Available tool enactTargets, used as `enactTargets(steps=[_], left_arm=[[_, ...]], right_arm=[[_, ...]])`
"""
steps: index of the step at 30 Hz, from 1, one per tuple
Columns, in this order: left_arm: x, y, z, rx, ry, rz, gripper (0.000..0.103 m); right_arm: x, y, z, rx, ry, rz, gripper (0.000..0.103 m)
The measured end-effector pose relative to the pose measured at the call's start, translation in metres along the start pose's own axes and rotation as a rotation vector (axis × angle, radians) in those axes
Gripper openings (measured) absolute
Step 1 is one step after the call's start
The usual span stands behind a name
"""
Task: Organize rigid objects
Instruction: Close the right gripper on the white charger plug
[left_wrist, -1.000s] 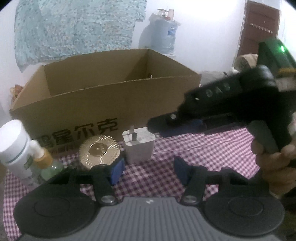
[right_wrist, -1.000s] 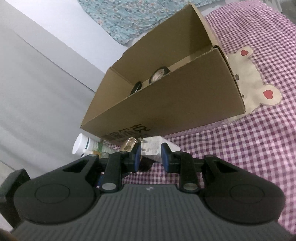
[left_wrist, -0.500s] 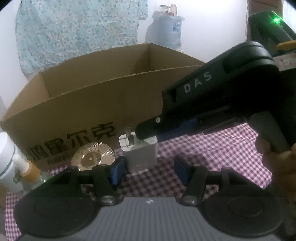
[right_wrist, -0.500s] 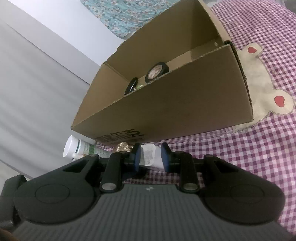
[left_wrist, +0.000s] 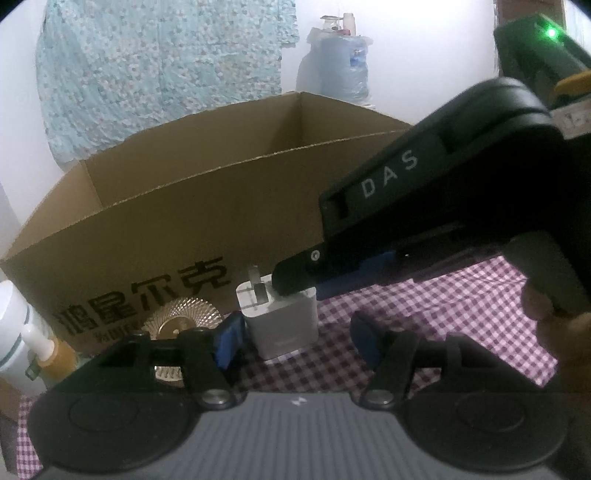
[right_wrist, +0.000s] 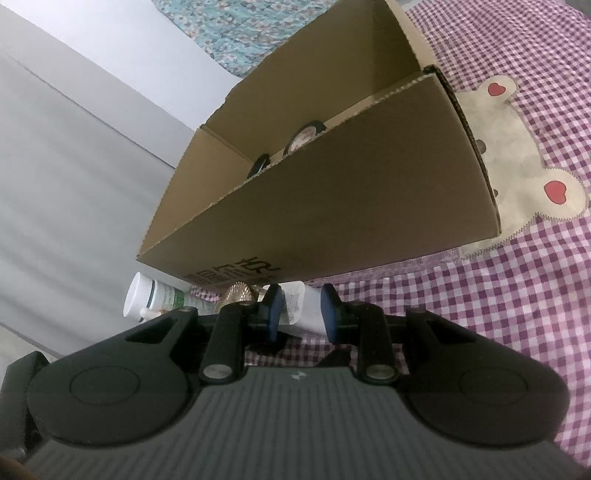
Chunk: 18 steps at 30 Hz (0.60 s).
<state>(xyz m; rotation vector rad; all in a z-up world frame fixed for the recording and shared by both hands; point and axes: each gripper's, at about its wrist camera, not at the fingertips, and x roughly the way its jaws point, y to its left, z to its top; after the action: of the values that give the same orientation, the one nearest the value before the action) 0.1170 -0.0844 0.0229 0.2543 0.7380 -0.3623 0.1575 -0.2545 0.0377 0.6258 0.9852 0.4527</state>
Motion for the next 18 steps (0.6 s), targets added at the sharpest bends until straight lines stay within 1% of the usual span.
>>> enactTargets(steps=[2, 4, 7, 10, 14, 18], left_arm=[[0.001, 0.000, 0.001, -0.014, -0.001, 0.010, 0.057], [0.001, 0.003, 0.003, -0.044, 0.005, -0.003, 0.054], [0.001, 0.006, 0.007, -0.072, 0.009, -0.034, 0.054], [0.001, 0.003, 0.009, -0.085, 0.009, -0.057, 0.054], [0.001, -0.003, 0.011, -0.103, 0.009, -0.107, 0.054], [-0.001, -0.013, 0.009, -0.092, 0.003, -0.160, 0.054]], right_arm=[[-0.001, 0.000, 0.000, -0.001, -0.001, -0.004, 0.022], [-0.002, 0.000, -0.001, 0.003, -0.004, -0.008, 0.022], [-0.005, -0.001, -0.002, 0.012, -0.009, -0.014, 0.022], [-0.009, -0.002, -0.005, 0.020, -0.016, -0.027, 0.022], [-0.019, -0.003, -0.009, 0.026, -0.037, -0.056, 0.022], [-0.033, -0.007, -0.016, 0.044, -0.059, -0.087, 0.023]])
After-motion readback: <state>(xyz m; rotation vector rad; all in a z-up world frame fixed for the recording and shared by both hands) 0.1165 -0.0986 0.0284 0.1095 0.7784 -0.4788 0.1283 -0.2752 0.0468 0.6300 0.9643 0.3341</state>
